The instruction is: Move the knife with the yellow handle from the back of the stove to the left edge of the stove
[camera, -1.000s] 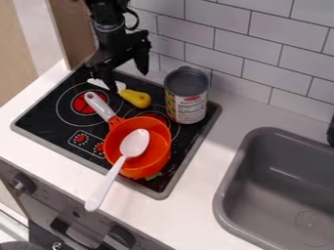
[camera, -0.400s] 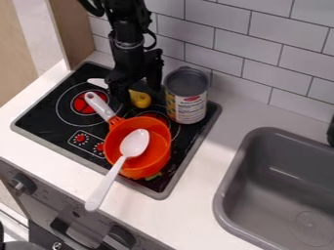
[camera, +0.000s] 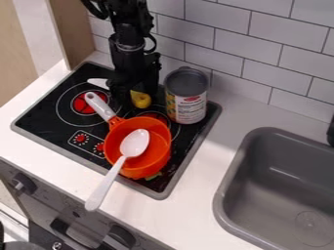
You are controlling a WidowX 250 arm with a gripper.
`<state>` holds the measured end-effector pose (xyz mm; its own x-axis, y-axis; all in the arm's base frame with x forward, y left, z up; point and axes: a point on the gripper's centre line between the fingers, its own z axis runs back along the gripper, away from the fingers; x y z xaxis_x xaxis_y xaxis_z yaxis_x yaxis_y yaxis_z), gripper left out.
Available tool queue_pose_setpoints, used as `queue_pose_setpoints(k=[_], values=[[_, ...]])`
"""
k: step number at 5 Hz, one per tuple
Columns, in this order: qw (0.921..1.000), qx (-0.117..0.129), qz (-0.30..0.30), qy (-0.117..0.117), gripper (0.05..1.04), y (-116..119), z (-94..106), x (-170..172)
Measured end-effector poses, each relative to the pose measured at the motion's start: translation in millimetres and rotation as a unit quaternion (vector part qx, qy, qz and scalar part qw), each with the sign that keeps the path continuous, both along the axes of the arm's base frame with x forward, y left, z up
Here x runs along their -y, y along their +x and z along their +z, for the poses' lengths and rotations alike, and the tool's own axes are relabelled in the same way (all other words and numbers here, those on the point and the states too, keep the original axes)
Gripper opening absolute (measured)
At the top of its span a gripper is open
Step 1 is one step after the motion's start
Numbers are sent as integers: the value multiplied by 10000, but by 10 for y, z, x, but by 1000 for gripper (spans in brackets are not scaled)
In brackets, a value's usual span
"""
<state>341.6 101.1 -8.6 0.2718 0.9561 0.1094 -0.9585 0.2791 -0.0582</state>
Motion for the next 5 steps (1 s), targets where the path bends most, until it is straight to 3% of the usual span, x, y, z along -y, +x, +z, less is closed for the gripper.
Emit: queue_pose_setpoints(k=[1,2,4,5], values=[[10000,2,-36,23,553,18,-9,6],[10000,-47,3,-33,423,43,-2,6],[9999,-56,59,-79,422,22,10,-48],[9996,-119,124,-209,422,-23,56,-56]])
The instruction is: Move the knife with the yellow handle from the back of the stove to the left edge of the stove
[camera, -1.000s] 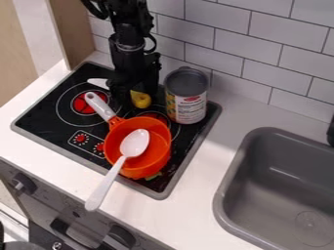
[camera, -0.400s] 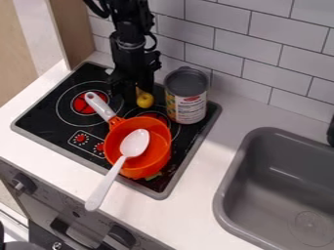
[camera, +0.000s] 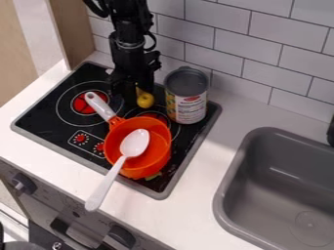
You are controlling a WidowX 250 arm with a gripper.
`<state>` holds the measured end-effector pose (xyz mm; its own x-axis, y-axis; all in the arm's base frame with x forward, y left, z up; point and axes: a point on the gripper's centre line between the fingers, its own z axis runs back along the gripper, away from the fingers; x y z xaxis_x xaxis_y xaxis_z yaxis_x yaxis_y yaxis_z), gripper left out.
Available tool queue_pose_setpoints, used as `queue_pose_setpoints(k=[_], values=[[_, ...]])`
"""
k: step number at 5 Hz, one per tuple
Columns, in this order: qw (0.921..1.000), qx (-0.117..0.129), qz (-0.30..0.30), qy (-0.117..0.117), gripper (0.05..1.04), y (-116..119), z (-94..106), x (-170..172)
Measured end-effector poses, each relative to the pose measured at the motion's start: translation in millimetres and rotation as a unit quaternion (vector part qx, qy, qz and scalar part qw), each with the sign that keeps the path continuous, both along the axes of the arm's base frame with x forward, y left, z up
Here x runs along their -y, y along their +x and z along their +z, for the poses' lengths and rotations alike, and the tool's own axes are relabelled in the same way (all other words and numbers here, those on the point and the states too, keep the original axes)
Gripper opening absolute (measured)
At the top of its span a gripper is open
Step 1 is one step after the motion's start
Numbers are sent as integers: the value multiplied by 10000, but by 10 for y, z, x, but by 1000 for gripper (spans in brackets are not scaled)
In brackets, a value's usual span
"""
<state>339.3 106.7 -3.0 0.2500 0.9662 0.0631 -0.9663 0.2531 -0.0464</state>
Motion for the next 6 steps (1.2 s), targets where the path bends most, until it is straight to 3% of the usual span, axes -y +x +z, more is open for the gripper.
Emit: queue_pose_setpoints(k=[1,3,6], values=[[9998,174,-65,111,422,22,163,-23],[9993,338,-138,99,422,-70,409,-63],[9935,417,-1013,298,422,-440,594,-146]])
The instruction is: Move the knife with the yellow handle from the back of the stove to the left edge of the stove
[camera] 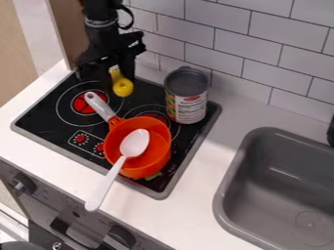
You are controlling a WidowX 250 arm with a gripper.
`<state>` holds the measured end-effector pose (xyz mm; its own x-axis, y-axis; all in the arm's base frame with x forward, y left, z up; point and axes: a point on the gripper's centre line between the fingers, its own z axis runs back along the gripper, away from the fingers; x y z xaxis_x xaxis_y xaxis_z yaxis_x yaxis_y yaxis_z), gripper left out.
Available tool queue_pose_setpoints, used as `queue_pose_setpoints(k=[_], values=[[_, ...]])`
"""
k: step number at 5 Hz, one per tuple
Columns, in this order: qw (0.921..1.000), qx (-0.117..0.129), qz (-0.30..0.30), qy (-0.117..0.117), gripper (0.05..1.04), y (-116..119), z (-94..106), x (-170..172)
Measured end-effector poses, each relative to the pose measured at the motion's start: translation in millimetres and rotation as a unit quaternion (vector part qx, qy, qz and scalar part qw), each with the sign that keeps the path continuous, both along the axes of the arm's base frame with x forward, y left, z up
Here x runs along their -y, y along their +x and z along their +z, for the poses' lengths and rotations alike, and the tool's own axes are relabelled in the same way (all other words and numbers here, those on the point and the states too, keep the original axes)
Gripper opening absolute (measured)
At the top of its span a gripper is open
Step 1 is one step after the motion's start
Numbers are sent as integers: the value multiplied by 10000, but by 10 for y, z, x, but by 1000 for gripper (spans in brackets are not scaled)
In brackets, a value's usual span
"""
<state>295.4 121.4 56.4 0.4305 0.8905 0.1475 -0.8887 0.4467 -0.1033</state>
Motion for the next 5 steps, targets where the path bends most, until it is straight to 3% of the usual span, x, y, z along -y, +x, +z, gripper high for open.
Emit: queue_pose_setpoints(k=[1,2,3,4,5], values=[[9988,49,-479,106,422,-151,92,-101],[9912,-31,-1299,264,423,-387,143,-243],[9751,-340,-2187,175,422,-623,153,-435],[9487,-523,-3108,245,422,-790,163,-692],[9271,-796,-3651,280,422,-863,84,-850]])
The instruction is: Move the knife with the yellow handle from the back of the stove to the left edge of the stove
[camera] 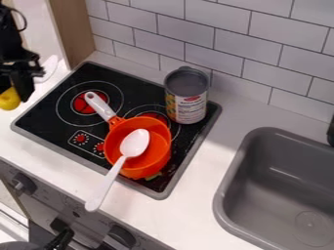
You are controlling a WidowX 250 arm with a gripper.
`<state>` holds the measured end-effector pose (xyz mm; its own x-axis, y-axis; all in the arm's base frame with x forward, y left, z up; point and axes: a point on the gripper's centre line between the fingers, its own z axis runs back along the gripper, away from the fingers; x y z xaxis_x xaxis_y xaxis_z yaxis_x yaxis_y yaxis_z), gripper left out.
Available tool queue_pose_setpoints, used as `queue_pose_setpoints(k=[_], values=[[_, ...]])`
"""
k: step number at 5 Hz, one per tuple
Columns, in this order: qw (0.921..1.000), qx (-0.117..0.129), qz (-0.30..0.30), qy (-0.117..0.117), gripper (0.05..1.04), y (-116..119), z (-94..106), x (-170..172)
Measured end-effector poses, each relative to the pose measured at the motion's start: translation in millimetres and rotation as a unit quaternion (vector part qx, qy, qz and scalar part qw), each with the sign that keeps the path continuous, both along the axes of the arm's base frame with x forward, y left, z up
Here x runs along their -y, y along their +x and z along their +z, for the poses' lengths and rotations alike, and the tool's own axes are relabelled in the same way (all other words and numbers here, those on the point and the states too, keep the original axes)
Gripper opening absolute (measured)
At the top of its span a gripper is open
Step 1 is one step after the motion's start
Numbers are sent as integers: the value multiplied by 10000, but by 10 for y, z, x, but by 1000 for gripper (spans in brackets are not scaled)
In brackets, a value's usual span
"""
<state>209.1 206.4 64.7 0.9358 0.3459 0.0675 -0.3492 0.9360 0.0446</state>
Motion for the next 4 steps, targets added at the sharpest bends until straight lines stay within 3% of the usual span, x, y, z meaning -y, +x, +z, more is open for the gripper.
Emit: queue_pose_setpoints(k=[1,2,3,4], values=[[9967,142,-689,400,422,24,-193,-129],[9922,41,-1137,505,422,26,-336,-196],[9935,-40,-1052,427,422,86,-442,-262],[9941,-133,-942,523,422,96,-531,-324]])
